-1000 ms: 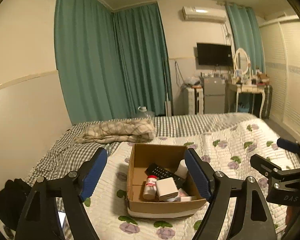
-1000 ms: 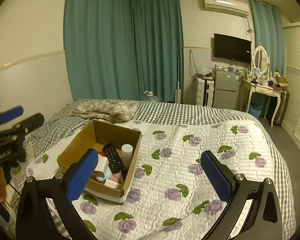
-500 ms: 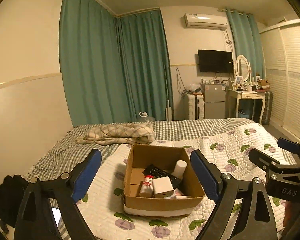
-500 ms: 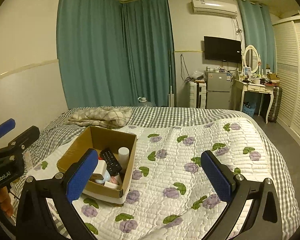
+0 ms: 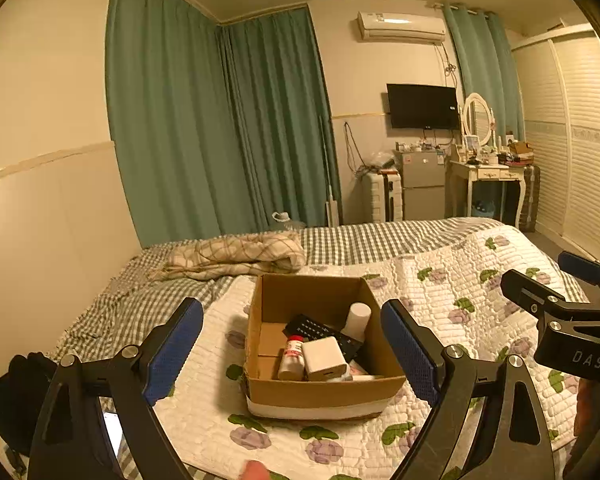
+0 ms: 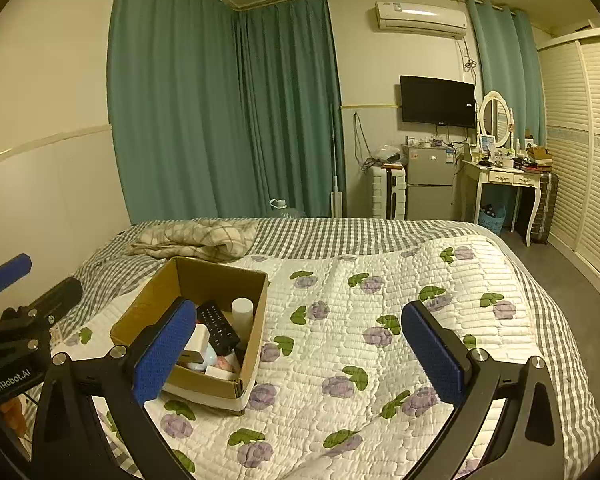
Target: Organize rigid objects
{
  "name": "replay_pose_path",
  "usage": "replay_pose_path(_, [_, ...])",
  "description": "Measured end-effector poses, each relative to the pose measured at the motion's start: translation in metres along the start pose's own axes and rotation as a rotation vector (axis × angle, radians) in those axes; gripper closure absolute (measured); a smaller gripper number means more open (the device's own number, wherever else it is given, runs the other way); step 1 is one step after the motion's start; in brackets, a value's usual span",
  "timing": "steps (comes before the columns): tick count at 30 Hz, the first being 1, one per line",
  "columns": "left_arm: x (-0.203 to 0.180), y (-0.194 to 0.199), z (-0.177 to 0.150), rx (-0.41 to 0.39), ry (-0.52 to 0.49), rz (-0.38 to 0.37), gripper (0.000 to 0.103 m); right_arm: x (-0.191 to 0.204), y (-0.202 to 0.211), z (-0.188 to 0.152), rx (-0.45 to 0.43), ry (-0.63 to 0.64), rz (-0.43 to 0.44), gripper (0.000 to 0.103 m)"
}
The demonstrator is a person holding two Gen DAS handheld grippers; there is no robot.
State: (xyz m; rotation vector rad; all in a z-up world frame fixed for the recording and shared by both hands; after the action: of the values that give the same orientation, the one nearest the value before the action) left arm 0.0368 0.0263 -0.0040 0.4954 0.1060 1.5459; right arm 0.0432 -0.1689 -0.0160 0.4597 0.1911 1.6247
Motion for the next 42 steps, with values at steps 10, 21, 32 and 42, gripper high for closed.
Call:
replay_pose_path(10, [0.003, 0.001, -0.002, -0.004, 0.021, 0.006, 0.010, 0.003, -0.003, -0.005, 0.012, 0.018, -0.001, 0.000])
replay_pose_path(21, [0.008, -0.001, -0.003, 0.005, 0.040, 0.003, 0.010, 0.005, -0.005, -0.007, 0.018, 0.021, -0.003, 0.000])
replay_pose_path(32, [0.001, -0.002, -0.003, 0.011, 0.001, 0.005, 0.010, 0.007, -0.006, -0.008, 0.021, 0.025, -0.002, 0.000])
replay_pose_path(42, [-0.002, -0.001, -0.003, 0.018, -0.009, -0.002, 0.010, 0.008, -0.007, -0.008, 0.023, 0.024, -0.001, 0.000])
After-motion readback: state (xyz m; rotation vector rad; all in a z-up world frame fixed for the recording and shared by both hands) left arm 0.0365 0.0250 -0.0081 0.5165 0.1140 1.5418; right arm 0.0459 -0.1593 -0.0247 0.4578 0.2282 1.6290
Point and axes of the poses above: each gripper's, at about its wrist camera, not at the fingertips, and y roughly against the way its jaws point, x to its left, z to its top, the point moved 6 cm from there along -y, roughly the way its jaws point, and after that the axes turned 6 degrees about -y, right-handed, at the moved point
